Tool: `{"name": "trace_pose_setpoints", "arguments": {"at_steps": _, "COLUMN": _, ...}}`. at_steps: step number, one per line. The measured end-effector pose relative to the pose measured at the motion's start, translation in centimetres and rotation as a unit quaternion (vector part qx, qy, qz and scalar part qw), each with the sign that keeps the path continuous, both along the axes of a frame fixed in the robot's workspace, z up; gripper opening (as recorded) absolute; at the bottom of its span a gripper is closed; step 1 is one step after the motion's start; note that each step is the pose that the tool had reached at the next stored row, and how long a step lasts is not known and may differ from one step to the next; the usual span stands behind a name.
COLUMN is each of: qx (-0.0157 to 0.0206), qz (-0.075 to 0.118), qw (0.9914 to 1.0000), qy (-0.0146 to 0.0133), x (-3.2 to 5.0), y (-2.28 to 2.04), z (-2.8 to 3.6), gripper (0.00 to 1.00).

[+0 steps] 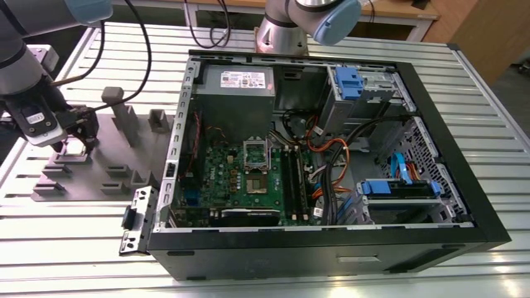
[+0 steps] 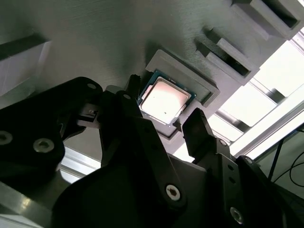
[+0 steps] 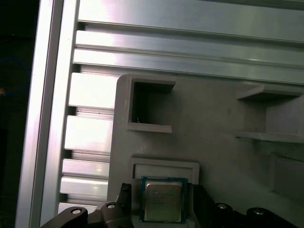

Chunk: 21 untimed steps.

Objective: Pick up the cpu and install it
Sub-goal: 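Pick up the cpu and move it towards the insertion slot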

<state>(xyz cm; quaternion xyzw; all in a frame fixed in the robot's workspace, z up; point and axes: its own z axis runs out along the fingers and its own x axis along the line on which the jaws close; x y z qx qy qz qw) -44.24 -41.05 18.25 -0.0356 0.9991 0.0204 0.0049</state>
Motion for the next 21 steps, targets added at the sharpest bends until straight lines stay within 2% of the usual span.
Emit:
{"name": "trace_pose_setpoints", "arguments": {"at_steps": 5, "qx": -0.0003, "qz": -0.009, "qw": 0.99996, "qy": 0.0001, "x": -0.01, "y": 0.02, "z": -0.10, "gripper": 0.63}}
{"name": "trace_pose_setpoints", "arguments": {"at_steps": 14, "qx": -0.0004, "qz": -0.011, "qw": 0.99994, "qy": 0.0001, "x": -0.07, "y": 0.02, "z": -0.17, "gripper": 0.63}}
{"name": "trace_pose_setpoints", "arguments": {"at_steps": 16, "qx": -0.0004, "qz": -0.011, "qw": 0.99993, "qy": 0.0001, "x": -0.07, "y": 0.02, "z": -0.17, "gripper": 0.62}}
{"name": "trace_pose_setpoints", "arguments": {"at_steps": 17, "qx": -0.0005, "qz": -0.011, "qw": 0.99993, "qy": 0.0001, "x": -0.07, "y": 0.02, "z": -0.17, "gripper": 0.55}}
{"name": "trace_pose_setpoints", "arguments": {"at_steps": 21, "qx": -0.0006, "qz": -0.011, "qw": 0.99994, "qy": 0.0000, "x": -0.07, "y": 0.02, "z": -0.17, "gripper": 0.55}}
